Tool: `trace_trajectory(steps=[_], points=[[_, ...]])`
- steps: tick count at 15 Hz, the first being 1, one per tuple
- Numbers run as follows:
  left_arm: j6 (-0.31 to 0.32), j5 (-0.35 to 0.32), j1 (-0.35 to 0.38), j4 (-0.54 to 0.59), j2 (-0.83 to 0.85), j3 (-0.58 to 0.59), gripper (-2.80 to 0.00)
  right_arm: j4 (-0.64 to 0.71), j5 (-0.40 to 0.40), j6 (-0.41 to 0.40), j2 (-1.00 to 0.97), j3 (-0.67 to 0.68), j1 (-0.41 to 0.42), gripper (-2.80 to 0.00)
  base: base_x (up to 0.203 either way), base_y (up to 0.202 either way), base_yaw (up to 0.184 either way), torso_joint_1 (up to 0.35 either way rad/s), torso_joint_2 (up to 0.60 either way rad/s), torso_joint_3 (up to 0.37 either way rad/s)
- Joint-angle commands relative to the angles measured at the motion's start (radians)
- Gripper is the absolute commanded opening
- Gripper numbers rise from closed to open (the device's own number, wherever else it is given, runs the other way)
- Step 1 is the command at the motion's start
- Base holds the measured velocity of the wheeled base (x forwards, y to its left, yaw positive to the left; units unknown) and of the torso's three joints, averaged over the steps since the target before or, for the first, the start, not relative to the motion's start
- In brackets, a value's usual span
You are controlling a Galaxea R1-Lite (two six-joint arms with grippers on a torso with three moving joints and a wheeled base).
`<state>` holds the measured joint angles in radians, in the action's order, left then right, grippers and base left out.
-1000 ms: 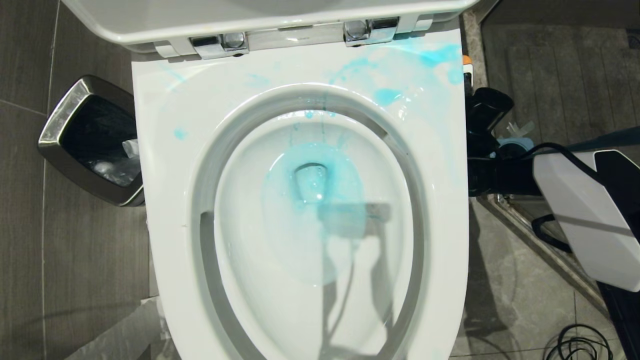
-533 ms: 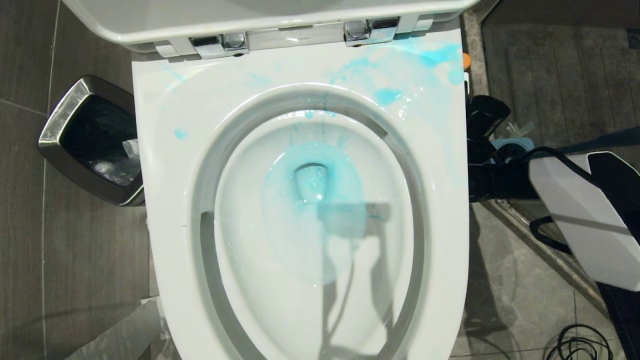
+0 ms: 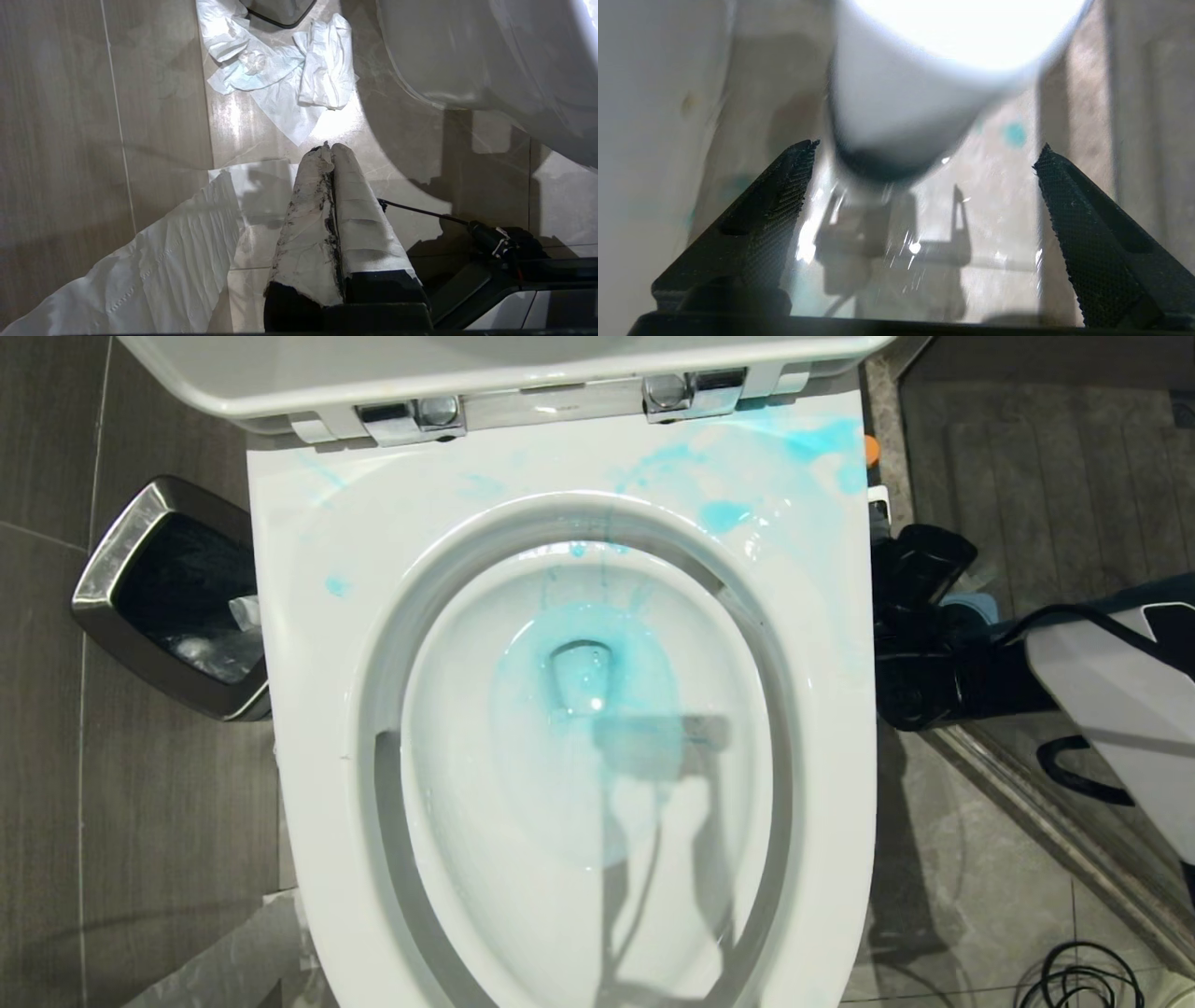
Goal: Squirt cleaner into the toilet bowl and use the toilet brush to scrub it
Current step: Place the cleaning agent on the floor
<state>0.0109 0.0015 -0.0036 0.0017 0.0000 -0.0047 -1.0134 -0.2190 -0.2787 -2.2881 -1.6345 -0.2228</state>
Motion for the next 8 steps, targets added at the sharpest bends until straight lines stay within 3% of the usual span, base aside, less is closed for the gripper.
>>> trace_trajectory(steps=[1, 3, 4, 8], points=[[0.001, 0.000, 0.001, -0.002, 0.002, 0.002, -2.80, -0.020, 0.057, 0.012, 0.088, 0.177, 0.000, 0.00, 0.000, 0.000, 0.000, 0.000, 0.00, 0.000], [0.006, 0.000, 0.001, -0.002, 0.002, 0.002, -2.80, -0.029, 0.140, 0.041, 0.197, 0.340, -0.001, 0.00, 0.000, 0.000, 0.000, 0.000, 0.00, 0.000], [0.008, 0.000, 0.001, -0.002, 0.002, 0.002, -2.80, -0.038, 0.162, 0.050, 0.247, 0.407, -0.002, -2.80, 0.000, 0.000, 0.000, 0.000, 0.00, 0.000], [-0.009, 0.002, -0.001, -0.003, 0.002, 0.003, -2.80, -0.051, 0.182, 0.062, 0.461, 0.681, -0.004, -2.80, 0.000, 0.000, 0.000, 0.000, 0.00, 0.000]])
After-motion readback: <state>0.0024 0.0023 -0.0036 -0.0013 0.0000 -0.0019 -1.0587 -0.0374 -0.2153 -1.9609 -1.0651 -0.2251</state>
